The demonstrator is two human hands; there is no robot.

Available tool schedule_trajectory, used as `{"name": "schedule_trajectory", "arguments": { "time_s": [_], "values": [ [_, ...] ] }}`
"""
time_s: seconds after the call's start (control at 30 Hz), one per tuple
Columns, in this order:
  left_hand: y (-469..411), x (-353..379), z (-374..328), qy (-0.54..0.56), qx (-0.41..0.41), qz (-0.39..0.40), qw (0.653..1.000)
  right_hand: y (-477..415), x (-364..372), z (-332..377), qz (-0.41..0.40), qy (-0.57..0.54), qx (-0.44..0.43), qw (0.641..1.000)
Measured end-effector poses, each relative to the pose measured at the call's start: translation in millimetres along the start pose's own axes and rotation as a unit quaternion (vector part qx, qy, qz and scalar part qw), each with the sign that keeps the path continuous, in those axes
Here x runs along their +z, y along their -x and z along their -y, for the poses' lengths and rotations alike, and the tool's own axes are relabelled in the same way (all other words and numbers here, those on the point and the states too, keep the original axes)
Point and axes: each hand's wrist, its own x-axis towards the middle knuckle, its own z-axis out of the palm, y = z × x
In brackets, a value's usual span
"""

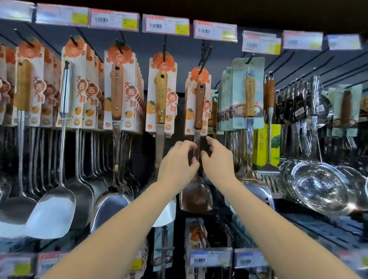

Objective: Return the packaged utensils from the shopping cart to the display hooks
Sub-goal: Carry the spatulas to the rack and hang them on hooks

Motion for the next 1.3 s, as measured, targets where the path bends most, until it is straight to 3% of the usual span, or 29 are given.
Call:
{"name": "schedule_trajectory", "arguments": {
  "time_s": [0.23,0.47,0.6,0.8,1.3],
  "values": [
    [21,-6,-8,-0.036,0.097,0.033,0.994,36,-38,-5,-0.018,0.097,0.002,0.995],
    [48,2,-36,0.033,0.150,0.074,0.985,82,-110,-8,-0.083,0.140,0.011,0.987],
    [62,11,-68,0.070,0.170,0.089,0.979,101,-145,-12,-0.089,0.221,0.046,0.970],
    [76,34,-136,0.159,0.147,0.092,0.972,142,-212,-21,-0.048,0.340,0.117,0.932],
    [159,133,-345,0.189,0.297,0.221,0.909,258,-418,-79,-0.040,0.486,0.303,0.819]
  ]
}}
